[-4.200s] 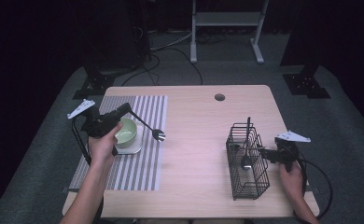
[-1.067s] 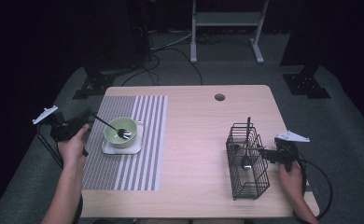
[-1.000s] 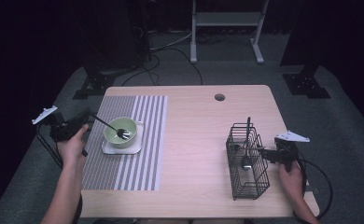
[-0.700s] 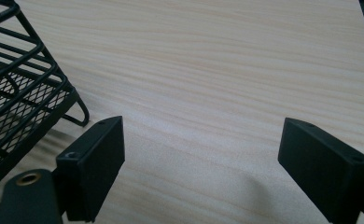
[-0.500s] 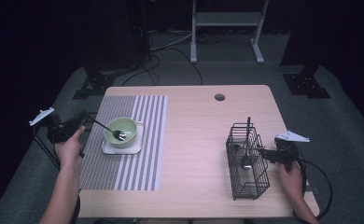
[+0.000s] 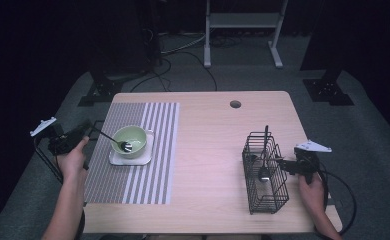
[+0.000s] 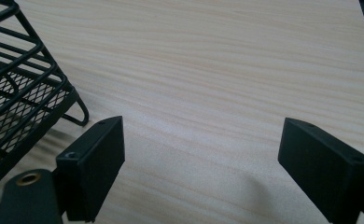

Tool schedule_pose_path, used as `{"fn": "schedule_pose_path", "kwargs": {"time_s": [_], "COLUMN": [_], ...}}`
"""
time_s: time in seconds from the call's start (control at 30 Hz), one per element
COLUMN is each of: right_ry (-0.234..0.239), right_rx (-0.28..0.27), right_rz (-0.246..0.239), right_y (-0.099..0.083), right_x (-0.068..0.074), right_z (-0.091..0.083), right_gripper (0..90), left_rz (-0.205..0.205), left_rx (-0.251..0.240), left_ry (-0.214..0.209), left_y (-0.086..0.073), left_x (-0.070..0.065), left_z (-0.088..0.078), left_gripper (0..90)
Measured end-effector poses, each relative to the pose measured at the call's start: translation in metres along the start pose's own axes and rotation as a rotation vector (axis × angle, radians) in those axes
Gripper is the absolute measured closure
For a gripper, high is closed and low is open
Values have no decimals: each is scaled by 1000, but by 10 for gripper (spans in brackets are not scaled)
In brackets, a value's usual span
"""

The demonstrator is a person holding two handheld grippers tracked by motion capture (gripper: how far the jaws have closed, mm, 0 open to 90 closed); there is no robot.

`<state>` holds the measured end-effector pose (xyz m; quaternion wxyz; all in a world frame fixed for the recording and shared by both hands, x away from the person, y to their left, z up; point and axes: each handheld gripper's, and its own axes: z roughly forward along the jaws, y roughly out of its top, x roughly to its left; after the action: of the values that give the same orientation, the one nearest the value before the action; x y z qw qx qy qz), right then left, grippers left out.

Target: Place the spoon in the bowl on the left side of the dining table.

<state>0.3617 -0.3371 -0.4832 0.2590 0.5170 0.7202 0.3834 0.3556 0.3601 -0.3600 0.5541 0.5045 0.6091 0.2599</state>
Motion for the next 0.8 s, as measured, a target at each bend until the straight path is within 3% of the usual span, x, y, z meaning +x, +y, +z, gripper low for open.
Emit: {"fn": "schedule_pose_path", "kwargs": {"time_s": [0.8], "right_ry": [-2], "right_rx": [3], "right_rz": [-5], "right_y": [0], "right_x": [0], "right_z": [0], "right_gripper": [136], "left_rz": [-36], "left_rx": [14], "left_ry": [44], "left_y": [-12], "left_x": [16], "left_z": [2], "left_gripper": [890]}}
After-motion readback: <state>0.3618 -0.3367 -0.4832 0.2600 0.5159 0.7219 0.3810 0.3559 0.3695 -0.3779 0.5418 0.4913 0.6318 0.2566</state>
